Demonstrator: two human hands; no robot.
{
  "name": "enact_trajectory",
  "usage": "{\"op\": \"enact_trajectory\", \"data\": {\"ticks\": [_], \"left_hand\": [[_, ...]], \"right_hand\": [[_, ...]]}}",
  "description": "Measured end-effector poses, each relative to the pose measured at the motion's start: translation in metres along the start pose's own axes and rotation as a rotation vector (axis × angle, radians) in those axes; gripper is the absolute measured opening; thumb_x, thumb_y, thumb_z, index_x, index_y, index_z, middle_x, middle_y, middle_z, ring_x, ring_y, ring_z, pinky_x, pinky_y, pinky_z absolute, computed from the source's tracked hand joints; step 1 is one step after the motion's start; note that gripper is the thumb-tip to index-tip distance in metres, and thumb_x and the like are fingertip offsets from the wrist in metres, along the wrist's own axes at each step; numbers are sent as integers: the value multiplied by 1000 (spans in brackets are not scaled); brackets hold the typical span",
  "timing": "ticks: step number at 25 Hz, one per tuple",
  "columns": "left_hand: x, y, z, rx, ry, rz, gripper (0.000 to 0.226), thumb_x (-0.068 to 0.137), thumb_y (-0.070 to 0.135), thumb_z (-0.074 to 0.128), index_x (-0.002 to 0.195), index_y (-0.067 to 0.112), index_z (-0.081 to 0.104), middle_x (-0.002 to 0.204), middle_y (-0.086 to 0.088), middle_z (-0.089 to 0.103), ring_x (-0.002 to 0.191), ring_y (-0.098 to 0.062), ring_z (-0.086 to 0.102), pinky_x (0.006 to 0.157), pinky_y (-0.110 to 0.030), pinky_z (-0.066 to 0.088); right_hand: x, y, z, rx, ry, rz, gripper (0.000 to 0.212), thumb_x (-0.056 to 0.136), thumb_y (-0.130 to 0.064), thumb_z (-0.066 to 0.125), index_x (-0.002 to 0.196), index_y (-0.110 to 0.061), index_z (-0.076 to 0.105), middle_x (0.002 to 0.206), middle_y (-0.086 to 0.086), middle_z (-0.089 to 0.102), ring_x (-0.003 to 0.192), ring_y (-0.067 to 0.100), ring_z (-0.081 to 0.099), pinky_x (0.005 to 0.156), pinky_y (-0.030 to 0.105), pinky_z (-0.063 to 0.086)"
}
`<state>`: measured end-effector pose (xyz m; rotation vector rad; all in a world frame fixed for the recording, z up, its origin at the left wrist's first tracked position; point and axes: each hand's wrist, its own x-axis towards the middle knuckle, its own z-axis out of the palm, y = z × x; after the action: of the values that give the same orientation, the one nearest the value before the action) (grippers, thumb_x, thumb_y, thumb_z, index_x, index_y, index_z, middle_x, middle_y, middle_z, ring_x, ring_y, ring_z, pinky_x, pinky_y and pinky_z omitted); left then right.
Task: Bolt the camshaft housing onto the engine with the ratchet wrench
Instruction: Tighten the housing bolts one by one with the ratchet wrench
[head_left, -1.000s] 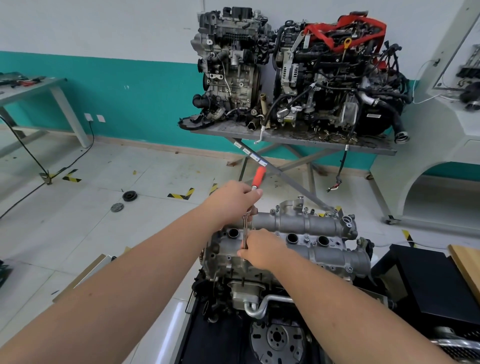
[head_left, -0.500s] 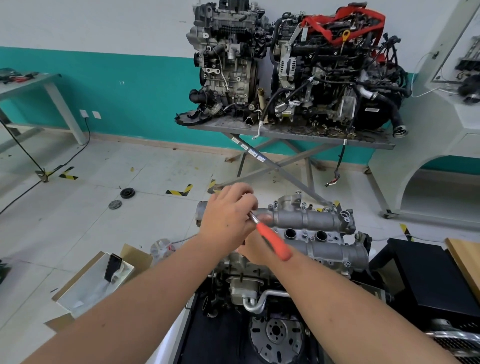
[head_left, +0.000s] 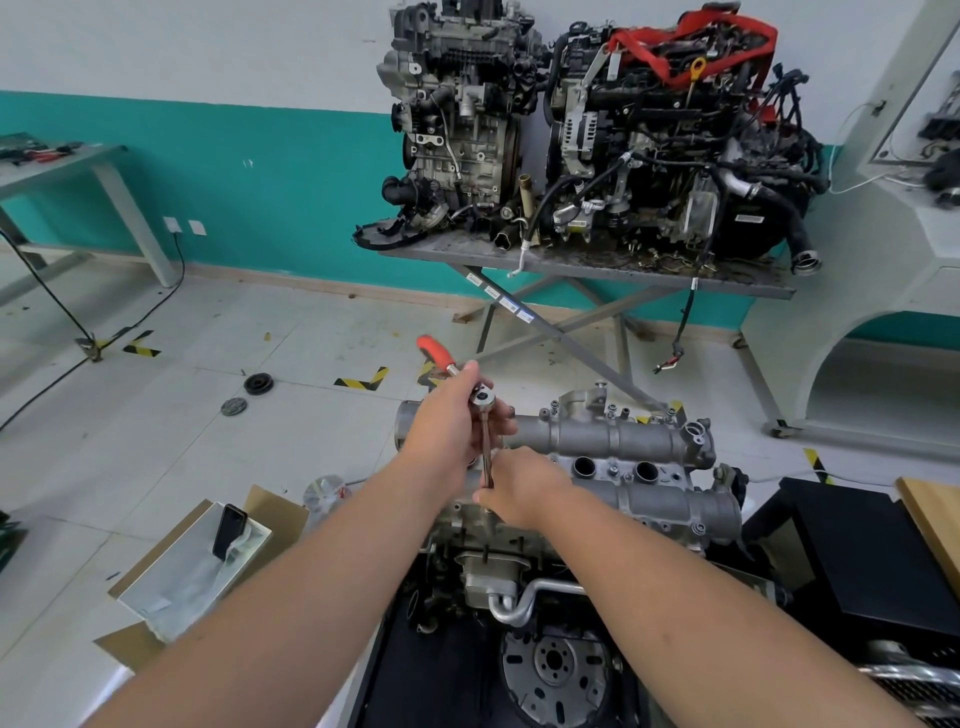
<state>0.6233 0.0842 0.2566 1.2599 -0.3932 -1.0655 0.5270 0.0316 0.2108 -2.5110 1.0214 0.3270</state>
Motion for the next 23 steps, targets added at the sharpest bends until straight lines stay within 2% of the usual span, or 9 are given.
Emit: {"op": "enact_trajectory", "data": {"ticks": [3, 5, 7, 9, 11, 12, 14, 20, 23], "left_hand": [[-1, 20, -3, 314, -101, -48, 26, 99, 36, 46, 101, 11, 56, 64, -5, 65, 68, -28, 71, 77, -41, 57], [-4, 29, 0, 506, -189, -47, 32, 100, 40, 42, 107, 14, 58, 68, -6, 70, 79, -30, 73, 86, -44, 56], [-7, 34, 6, 714, -236, 1, 34, 101, 46, 38, 107, 21, 61, 70, -3, 73, 86, -26, 73, 87, -43, 55], [-7, 38, 10, 940, -240, 101, 34, 101, 48, 38, 101, 25, 63, 67, 5, 73, 68, -12, 69, 69, -29, 54], [-7, 44, 14, 1177, -242, 224, 36, 102, 48, 41, 90, 22, 64, 60, 12, 69, 43, 0, 52, 45, -17, 41], [-7, 46, 16, 1283, -256, 274, 38, 102, 47, 41, 85, 21, 62, 59, 10, 67, 39, 1, 48, 40, -15, 37], [-8, 49, 18, 1458, -294, 342, 39, 103, 47, 40, 81, 20, 57, 67, 4, 67, 47, -3, 51, 45, -20, 37], [-6, 50, 24, 1702, -343, 401, 36, 104, 45, 37, 79, 22, 49, 78, -4, 58, 65, -16, 52, 55, -31, 38], [-5, 47, 23, 1769, -346, 451, 35, 103, 48, 38, 75, 27, 40, 77, -1, 55, 68, -16, 52, 55, -31, 36]], "right_hand": [[0, 1, 1, -6, -10, 5, 26, 97, -37, 57, 78, -21, 48, 85, -1, 57, 90, 25, 61, 74, 35, 47], [-2, 2, 1, -2, 5, -14, 23, 97, -38, 58, 82, -21, 51, 88, -2, 57, 91, 24, 61, 76, 36, 49], [-2, 3, 2, 18, 26, -34, 21, 96, -38, 60, 84, -23, 52, 88, -3, 57, 90, 23, 60, 76, 36, 49], [-2, 3, 3, 38, 40, -42, 19, 95, -38, 61, 84, -23, 56, 89, -2, 59, 93, 23, 62, 79, 36, 49], [-2, 3, 3, 31, 53, -39, 17, 94, -39, 61, 92, -23, 62, 98, 0, 65, 98, 23, 63, 82, 37, 50], [-1, 3, 4, 29, 54, -36, 17, 95, -40, 61, 93, -23, 62, 101, 1, 66, 99, 24, 62, 83, 38, 51], [-2, 3, 4, 32, 50, -40, 18, 95, -39, 61, 90, -23, 54, 102, 3, 66, 99, 25, 62, 84, 39, 51], [1, 5, 5, 26, 43, -43, 28, 96, -38, 60, 78, -23, 44, 76, -6, 49, 86, 22, 56, 75, 36, 46], [3, 5, 5, 16, 53, -36, 26, 95, -40, 61, 88, -21, 45, 84, -5, 50, 89, 24, 57, 74, 35, 43]]}}
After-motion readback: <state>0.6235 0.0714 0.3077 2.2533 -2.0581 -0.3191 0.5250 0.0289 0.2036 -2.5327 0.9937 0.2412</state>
